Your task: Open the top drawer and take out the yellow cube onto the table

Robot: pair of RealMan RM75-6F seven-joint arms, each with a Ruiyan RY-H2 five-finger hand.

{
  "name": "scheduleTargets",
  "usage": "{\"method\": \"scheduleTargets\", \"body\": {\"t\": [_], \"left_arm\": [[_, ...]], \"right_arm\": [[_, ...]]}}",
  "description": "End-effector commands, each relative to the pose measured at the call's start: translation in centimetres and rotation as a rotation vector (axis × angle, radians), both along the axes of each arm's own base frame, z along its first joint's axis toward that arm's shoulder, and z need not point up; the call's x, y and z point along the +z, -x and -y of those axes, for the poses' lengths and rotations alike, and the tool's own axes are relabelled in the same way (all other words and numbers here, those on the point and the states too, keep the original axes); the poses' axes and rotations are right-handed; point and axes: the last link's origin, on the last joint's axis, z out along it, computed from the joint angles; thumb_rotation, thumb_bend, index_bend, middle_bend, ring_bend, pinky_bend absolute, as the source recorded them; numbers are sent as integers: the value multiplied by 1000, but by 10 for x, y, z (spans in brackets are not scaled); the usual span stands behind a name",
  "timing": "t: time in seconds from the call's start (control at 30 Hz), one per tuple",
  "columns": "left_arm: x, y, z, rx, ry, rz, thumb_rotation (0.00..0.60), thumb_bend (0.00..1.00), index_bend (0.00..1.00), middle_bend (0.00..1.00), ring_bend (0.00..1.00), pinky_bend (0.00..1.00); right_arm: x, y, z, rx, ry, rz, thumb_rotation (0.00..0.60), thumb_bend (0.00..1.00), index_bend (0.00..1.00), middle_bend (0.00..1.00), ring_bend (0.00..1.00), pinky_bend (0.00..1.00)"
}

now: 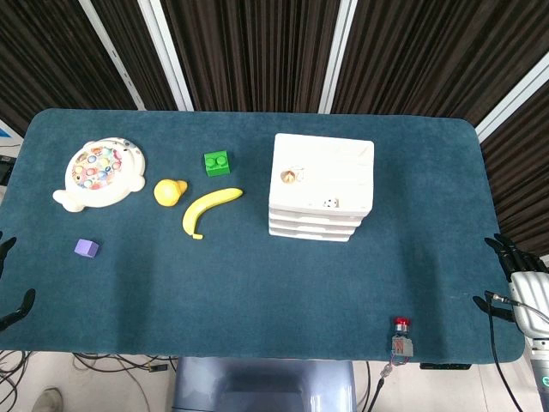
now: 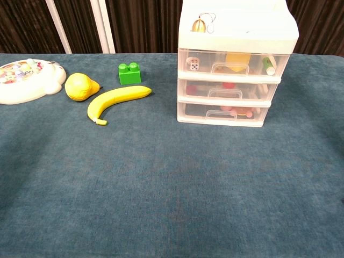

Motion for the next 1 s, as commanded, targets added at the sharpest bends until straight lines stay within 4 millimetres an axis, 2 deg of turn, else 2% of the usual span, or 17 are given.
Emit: {"method": "scheduleTargets", "body": {"t": [0.03,0.83,0.9,1.0], "left_arm": [[0,0,0,2,1,-3,600,340,77,0,0,0],[1,0,2,2,-9,1,600,340,76,0,0,0],[1,0,2,2,-6,2,600,340,75,0,0,0],[2,-1,2,-4,-7,7,600,340,75,0,0,0]], "right_arm": [[0,0,0,0,-2,1,600,125,148,138,255,251],[1,0,0,-5,-9,19,600,125,149,146,258,252],[-1,0,-1,-8,-21,34,600,125,148,177,289,279],[-6,-1,-1,-23,-79,129,600,126,147,235,379,384]]}}
